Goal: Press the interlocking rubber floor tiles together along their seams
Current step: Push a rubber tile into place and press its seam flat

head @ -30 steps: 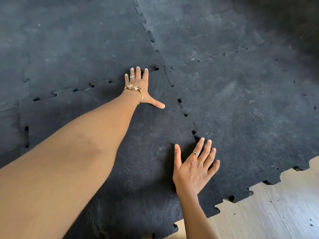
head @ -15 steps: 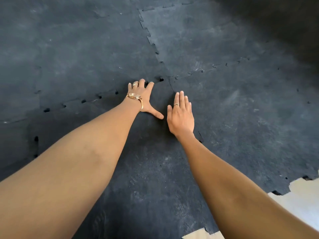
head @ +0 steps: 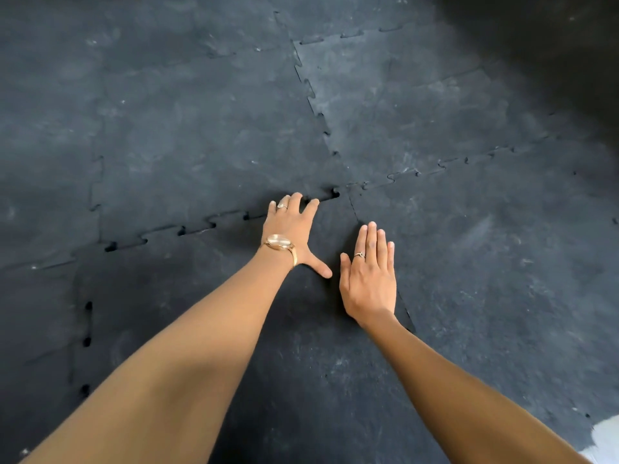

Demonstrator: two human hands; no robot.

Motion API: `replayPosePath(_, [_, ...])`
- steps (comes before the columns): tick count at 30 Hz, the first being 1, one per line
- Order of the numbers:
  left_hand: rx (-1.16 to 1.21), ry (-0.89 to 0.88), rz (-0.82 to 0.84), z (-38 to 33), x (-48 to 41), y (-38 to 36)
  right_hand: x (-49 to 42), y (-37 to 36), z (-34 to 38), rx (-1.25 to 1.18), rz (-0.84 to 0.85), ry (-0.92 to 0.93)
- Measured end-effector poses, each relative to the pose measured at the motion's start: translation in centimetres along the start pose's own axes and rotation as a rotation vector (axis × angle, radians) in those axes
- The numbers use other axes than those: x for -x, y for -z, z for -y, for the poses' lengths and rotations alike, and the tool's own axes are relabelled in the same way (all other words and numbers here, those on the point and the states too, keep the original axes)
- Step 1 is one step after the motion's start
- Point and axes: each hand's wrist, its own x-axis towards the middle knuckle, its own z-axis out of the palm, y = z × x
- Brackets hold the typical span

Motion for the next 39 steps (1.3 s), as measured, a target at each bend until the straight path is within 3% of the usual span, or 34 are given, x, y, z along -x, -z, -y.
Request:
replayPosePath(12, [0.181,-0.064,0.041,1.3,-0.5,-1.1,-0.8,0.4,0.2,0.056,0.075,0.003])
replayPosePath(23, [0.158,-0.006,0.005,0.6,0.0,-0.4,-0.8,0.7,0.6,0.028,0.026,-0.003])
replayPosePath(26, [0.125,0.028,-0.051,0.6,1.0,0.1,-0.8,1.1,0.4,-0.034,0.033,-0.004])
replayPosePath(30, [0.115,0.102,0.052,0.5,1.5,0.3,-1.0,0.7,0.1,-0.042,0.026,0.020])
replayPosePath(34, [-0.061,0.144,0.183,-1.6,-0.3,2.0,-1.1,0.6,0.3,0.014,0.032,0.022])
replayPosePath(39, [-0.213,0.107,0.152,-5.2,-2.1,2.9,-1.0,0.9,0.6,0.038,0.038,0.011])
